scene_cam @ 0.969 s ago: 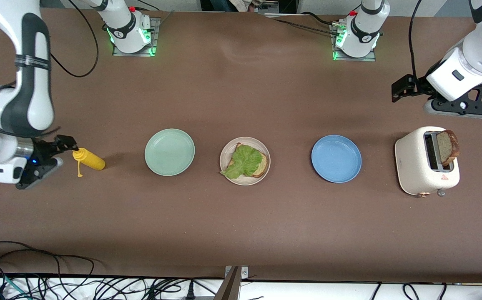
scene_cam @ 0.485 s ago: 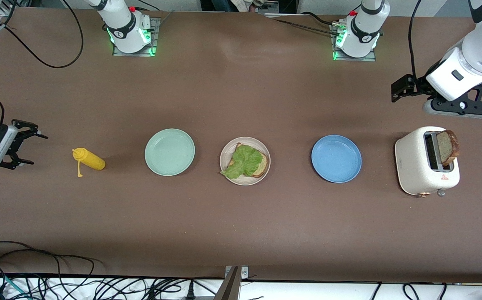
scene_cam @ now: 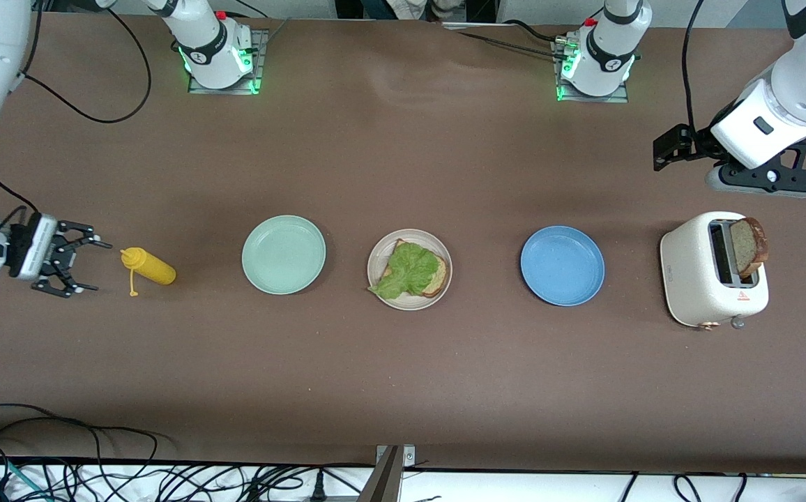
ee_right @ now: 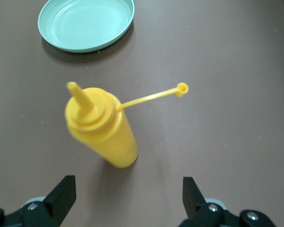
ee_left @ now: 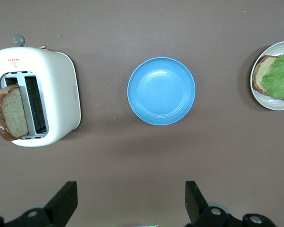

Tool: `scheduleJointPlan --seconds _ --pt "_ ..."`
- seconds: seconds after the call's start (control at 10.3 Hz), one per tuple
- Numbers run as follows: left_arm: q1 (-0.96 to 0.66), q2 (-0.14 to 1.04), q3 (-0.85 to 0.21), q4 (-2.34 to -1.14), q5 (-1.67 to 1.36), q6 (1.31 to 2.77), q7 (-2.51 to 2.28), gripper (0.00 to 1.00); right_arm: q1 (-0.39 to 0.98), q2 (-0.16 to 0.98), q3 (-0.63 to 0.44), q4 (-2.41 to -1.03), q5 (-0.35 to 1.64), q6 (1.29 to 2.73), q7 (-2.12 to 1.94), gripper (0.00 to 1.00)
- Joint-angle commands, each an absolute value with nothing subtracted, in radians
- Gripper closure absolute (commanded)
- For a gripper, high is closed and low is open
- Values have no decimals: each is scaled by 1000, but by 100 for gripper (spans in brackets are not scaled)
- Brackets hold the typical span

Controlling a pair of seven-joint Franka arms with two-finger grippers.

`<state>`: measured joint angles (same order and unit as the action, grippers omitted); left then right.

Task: Make sandwich on beige plate with both arms
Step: 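Move the open right gripper to the yellow mustard bottle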

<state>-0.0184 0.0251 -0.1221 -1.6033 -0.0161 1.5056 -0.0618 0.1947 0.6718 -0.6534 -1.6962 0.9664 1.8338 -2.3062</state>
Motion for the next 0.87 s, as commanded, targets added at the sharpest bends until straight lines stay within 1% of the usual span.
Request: scheduleJointPlan --seconds 0.0,0.29,0.58,0.78 --pt "-24 31 -121 -1592 -25 1499 -61 0 184 707 -623 -1681 1046 1832 -2374 0" --pt "-32 54 -126 -1591 -23 1531 -61 0 184 738 -612 -1677 1106 1830 -2436 0" --pt "-37 64 -126 -1588 -25 1558 -63 0 169 744 -609 -1680 1115 1825 -2441 0" --pt "-41 67 -126 -1588 -23 1559 -61 0 149 756 -609 -1680 1117 1790 -2439 0"
